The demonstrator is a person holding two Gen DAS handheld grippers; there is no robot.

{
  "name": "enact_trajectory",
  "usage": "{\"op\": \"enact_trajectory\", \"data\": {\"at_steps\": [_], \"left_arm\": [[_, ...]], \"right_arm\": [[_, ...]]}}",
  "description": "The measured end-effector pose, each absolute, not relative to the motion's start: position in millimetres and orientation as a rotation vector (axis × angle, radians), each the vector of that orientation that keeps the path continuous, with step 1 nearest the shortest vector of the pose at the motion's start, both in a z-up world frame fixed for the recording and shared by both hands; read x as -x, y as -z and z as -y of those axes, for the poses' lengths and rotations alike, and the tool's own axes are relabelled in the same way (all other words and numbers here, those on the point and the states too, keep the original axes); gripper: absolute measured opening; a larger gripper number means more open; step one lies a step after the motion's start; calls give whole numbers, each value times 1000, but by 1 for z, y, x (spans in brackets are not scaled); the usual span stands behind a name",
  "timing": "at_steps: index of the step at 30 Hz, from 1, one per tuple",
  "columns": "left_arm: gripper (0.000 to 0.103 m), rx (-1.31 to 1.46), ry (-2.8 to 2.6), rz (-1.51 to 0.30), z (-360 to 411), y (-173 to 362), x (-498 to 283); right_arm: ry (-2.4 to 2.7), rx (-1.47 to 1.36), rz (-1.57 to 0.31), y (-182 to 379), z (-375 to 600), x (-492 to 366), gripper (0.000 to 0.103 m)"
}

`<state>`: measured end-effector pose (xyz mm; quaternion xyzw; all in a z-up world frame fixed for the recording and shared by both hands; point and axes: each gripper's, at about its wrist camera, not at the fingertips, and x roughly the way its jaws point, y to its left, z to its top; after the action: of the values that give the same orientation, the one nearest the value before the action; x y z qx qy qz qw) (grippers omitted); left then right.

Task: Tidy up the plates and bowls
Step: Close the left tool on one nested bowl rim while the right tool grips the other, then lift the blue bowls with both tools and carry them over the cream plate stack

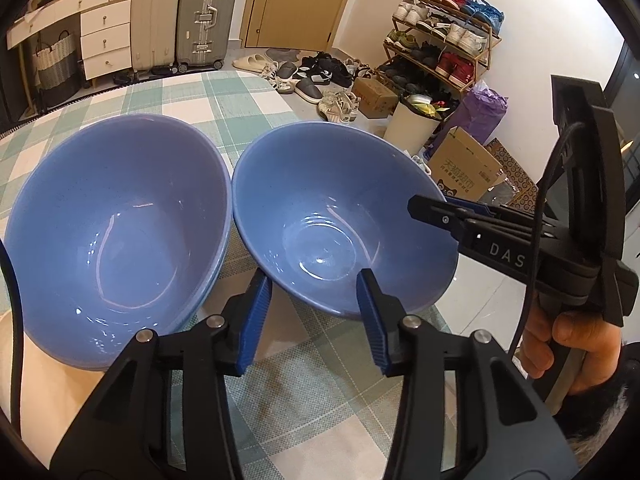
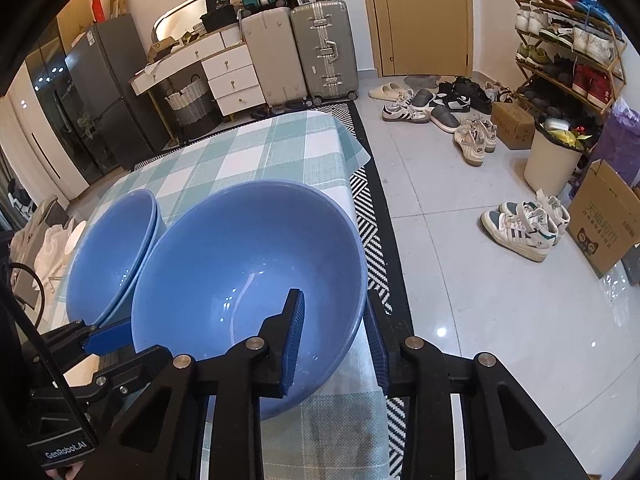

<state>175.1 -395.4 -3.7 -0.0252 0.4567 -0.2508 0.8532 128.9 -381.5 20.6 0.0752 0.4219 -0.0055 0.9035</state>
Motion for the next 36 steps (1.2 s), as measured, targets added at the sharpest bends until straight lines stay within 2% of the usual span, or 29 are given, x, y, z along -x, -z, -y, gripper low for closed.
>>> {"op": "enact_trajectory", "data": {"at_steps": [26, 36], "left_arm": [[41, 2, 546, -905, 390, -16, -152], [41, 4, 571, -858, 384, -38, -138]], "right_arm": [[25, -137, -833, -37, 374, -97, 32], [37, -125, -789, -59, 373, -83, 32]]}}
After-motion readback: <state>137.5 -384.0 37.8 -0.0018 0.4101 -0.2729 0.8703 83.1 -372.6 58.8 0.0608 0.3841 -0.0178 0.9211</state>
